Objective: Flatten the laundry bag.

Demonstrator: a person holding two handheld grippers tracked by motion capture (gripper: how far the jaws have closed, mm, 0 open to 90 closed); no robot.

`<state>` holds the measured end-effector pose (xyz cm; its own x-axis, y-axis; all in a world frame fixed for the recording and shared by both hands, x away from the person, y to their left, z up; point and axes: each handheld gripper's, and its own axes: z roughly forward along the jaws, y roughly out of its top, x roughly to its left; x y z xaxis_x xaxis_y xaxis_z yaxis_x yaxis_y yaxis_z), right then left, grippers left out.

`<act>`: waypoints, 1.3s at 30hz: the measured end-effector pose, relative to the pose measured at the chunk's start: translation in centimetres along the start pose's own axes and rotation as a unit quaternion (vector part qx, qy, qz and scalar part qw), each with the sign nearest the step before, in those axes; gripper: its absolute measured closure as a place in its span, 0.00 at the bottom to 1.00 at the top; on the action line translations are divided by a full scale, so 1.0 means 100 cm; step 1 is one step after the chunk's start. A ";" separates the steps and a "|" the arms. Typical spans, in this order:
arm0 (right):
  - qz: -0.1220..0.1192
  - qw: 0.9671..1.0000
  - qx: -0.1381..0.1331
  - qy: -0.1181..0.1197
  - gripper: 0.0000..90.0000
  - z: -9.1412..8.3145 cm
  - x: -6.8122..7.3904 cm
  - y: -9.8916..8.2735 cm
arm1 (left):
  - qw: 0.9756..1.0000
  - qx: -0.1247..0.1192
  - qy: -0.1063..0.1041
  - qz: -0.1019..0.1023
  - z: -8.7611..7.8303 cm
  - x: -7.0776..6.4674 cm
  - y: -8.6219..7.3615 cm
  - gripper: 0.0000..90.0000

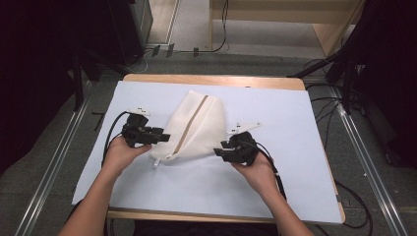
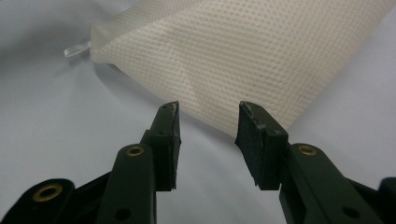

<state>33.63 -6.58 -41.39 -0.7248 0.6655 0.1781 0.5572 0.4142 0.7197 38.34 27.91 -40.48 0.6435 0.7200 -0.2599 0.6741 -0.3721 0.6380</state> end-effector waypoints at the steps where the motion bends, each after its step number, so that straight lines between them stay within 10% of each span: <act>1: -0.003 1.000 -0.001 0.002 0.68 0.002 0.001 0.002 | 1.000 -0.001 0.001 -0.005 0.001 0.004 -0.001 0.57; 14: -0.026 1.000 0.005 0.014 0.67 0.017 0.011 0.010 | 0.999 0.011 0.008 -0.043 0.033 0.027 -0.004 0.57; 21: -0.032 0.999 0.008 0.017 0.67 0.019 0.014 0.011 | 0.997 0.028 -0.030 -0.071 0.040 0.031 -0.003 0.98; 39: -0.082 0.993 0.015 0.086 0.66 0.052 0.057 0.047 | 0.998 0.001 -0.030 -0.058 0.026 0.030 0.000 0.84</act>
<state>34.18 2.40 -40.45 -0.8642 0.4720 0.1741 0.4354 0.5285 0.7288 41.20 28.53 -43.13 0.5822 0.7215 -0.3747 0.7454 -0.2897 0.6004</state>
